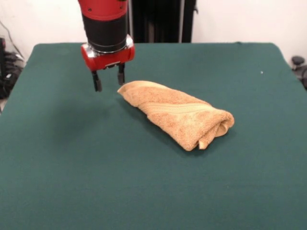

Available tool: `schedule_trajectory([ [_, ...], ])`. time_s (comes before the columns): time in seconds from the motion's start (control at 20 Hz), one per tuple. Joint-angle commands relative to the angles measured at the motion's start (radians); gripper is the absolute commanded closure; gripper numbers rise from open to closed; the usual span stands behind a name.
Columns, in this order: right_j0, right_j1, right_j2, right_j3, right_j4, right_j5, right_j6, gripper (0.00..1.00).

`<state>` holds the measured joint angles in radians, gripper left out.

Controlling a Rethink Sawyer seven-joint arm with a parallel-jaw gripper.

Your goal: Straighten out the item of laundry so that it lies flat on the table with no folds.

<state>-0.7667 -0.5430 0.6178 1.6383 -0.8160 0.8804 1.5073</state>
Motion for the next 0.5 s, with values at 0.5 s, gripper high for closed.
schedule_trajectory([
  [0.5, -0.008, 0.109, 0.042, 0.007, -0.047, 0.027, -0.305, 0.0],
])
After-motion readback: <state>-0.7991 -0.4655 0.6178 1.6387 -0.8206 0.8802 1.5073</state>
